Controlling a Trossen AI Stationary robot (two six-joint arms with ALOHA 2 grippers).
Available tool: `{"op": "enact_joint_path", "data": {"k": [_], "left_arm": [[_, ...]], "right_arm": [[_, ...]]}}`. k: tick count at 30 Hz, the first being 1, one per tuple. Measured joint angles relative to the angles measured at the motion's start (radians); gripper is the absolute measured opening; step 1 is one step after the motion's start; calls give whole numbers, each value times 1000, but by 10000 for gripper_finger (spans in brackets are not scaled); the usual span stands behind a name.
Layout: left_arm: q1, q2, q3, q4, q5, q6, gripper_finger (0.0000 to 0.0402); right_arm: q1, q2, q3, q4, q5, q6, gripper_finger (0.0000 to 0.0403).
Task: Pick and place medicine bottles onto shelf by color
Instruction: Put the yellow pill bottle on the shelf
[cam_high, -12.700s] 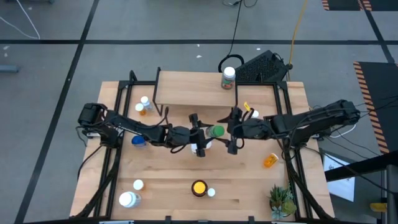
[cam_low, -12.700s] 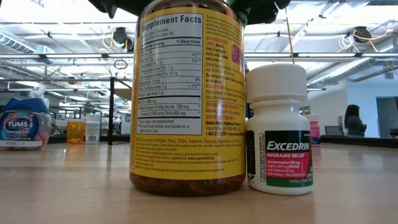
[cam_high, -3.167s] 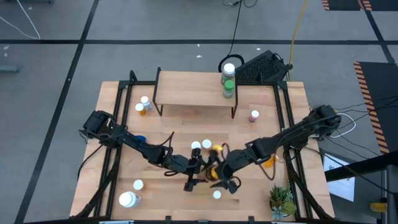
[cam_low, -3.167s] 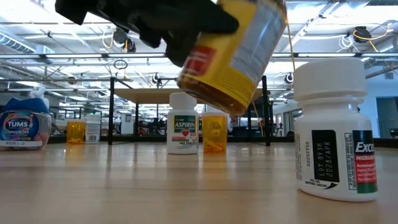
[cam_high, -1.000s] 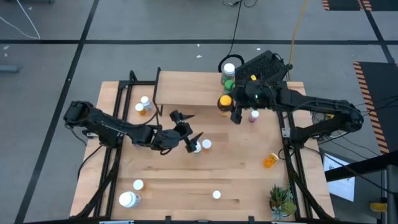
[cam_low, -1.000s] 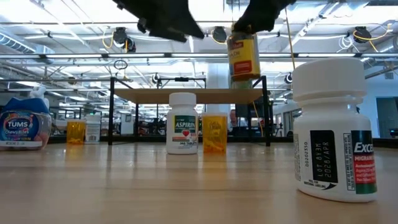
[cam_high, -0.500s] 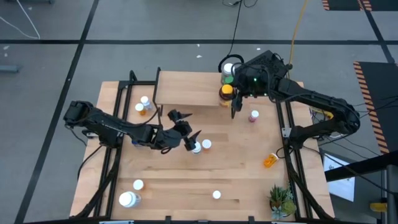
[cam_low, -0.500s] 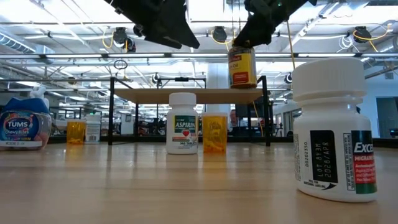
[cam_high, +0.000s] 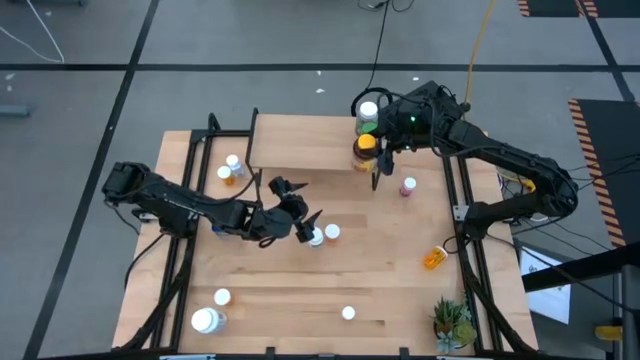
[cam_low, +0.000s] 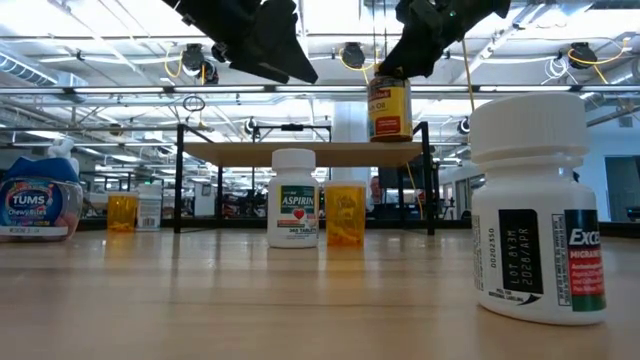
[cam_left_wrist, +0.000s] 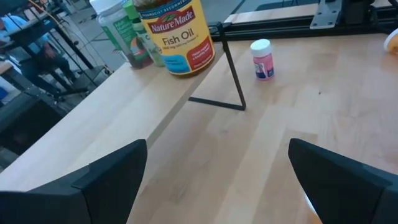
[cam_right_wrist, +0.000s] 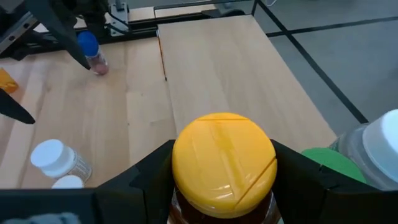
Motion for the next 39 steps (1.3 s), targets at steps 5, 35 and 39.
{"op": "enact_joint_path", "data": {"k": [5, 35, 39], "left_arm": [[8, 0, 0, -3, 0, -9, 394], [8, 0, 0, -4, 0, -7, 394], [8, 0, 0, -4, 0, -7, 394]], "right_arm": [[-19, 4, 0, 2, -28, -19, 210], [-68, 6, -1, -3, -62, -47, 228], [-68, 6, -2, -8, -73, -33, 228]]}}
